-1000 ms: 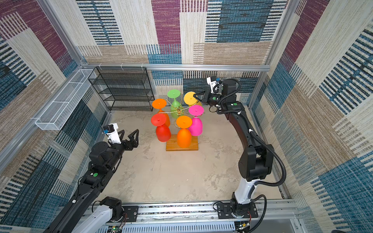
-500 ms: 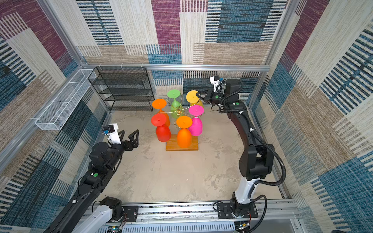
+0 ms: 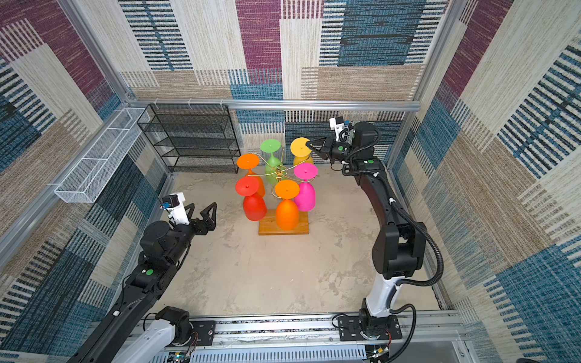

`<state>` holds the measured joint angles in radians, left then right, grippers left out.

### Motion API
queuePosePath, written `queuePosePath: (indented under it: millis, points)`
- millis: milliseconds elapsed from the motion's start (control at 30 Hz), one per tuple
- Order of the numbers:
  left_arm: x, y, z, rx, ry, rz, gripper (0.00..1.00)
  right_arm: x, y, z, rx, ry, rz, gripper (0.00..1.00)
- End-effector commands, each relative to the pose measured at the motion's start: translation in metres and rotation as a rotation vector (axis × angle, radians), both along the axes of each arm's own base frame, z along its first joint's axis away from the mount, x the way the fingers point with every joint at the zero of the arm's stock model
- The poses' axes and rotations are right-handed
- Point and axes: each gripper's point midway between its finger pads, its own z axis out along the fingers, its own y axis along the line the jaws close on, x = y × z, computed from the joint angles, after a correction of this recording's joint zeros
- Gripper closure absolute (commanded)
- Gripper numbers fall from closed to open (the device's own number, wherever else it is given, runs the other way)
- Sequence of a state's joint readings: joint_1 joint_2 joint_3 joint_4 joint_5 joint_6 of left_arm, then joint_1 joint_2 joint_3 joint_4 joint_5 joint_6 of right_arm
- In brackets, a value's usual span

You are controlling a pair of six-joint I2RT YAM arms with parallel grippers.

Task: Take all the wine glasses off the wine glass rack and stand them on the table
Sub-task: 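Close the right gripper on the yellow glass's foot on the rack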

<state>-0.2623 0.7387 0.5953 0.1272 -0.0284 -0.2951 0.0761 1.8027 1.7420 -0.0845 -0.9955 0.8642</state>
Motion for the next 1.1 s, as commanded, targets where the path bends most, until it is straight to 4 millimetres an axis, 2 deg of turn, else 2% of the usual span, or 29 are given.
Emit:
queuePosePath:
  millis: [0, 300, 567, 667, 733, 1067]
  points:
    - [0.001, 0.002, 0.006, -0.010, -0.024, 0.012, 0.08, 0.001, -0.003, 0.014, 0.014, -0.055, -0.006, 1.00]
    - [0.002, 0.001, 0.004, -0.009, -0.018, 0.010, 0.08, -0.010, -0.011, 0.007, 0.005, -0.049, -0.025, 1.00]
    - [0.001, 0.001, 0.004, -0.009, -0.019, 0.008, 0.08, -0.024, -0.013, 0.011, 0.003, -0.064, -0.020, 1.00]
    - [0.002, 0.001, 0.004, -0.008, -0.018, 0.009, 0.08, -0.032, -0.013, 0.021, 0.008, -0.087, -0.016, 1.00]
    - [0.002, 0.000, 0.004, -0.007, -0.016, 0.009, 0.08, -0.035, -0.013, 0.016, 0.008, -0.071, -0.016, 1.00]
    - [0.002, 0.001, 0.005, -0.008, -0.018, 0.009, 0.08, -0.052, 0.000, 0.020, 0.005, -0.077, 0.021, 1.00]
